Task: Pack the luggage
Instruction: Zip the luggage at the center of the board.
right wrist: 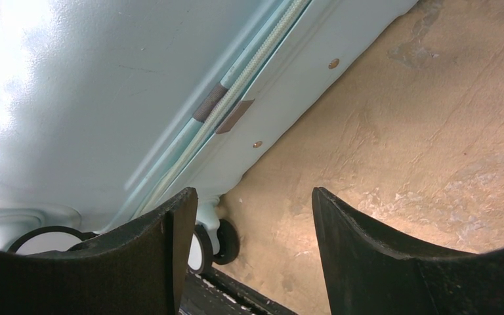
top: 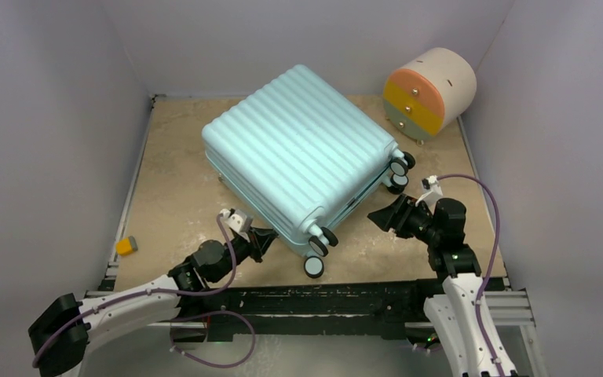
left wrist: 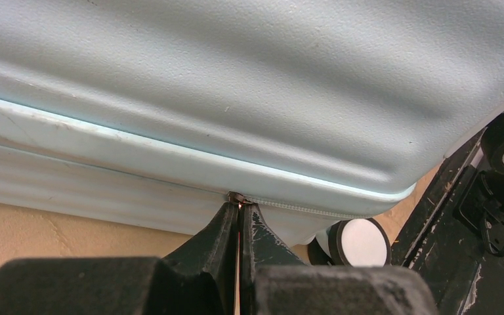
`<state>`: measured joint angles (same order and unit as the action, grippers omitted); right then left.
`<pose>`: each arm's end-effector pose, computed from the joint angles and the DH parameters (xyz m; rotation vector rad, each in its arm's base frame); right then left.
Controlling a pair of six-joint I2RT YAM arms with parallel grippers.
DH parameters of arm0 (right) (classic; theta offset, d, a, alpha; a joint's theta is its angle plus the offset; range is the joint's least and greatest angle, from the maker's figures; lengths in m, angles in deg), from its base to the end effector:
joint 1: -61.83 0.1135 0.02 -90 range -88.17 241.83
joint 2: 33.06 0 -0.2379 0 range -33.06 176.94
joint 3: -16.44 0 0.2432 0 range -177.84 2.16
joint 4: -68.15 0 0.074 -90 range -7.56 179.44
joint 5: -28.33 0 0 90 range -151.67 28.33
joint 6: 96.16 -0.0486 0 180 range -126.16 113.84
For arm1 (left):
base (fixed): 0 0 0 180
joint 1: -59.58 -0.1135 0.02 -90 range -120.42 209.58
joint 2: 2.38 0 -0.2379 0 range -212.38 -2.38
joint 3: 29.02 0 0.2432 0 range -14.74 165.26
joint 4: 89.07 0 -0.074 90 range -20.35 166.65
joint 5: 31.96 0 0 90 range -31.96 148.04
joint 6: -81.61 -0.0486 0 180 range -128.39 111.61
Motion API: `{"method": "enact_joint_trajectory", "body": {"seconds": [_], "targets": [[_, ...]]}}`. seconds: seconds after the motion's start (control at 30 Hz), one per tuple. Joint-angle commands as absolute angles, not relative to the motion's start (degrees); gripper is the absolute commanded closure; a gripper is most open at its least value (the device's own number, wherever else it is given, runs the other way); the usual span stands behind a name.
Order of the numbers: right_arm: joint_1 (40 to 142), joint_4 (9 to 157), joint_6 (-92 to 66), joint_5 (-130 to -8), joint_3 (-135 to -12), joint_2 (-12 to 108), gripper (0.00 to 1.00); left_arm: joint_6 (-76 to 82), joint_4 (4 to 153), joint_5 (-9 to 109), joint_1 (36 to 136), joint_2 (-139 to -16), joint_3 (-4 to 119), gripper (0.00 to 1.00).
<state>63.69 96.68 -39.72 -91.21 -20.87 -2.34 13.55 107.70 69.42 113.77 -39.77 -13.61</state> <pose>0.1641 0.0293 0.2195 0.2017 2.0013 0.9042 0.1117 -0.1385 0.1559 0.3279 1.6982 -0.8345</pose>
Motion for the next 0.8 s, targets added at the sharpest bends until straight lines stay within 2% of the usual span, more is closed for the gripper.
{"method": "enact_joint_trajectory", "body": {"seconds": [0.0, 0.23, 0.77], "targets": [[63.88, 95.39, -41.05, -90.61, -23.66, -3.02, 0.33, 14.58, 96.44, 72.0, 114.74, -36.68, -11.05, 1.0], [63.93, 94.2, -42.63, -90.53, -23.6, -2.78, 0.33, 17.34, 86.17, 73.42, 120.64, -36.36, -6.62, 1.0], [63.97, 93.03, -42.21, -94.39, -25.22, -3.08, 0.33, 18.09, 79.77, 82.41, 139.23, -43.42, 2.2, 1.0]]}}
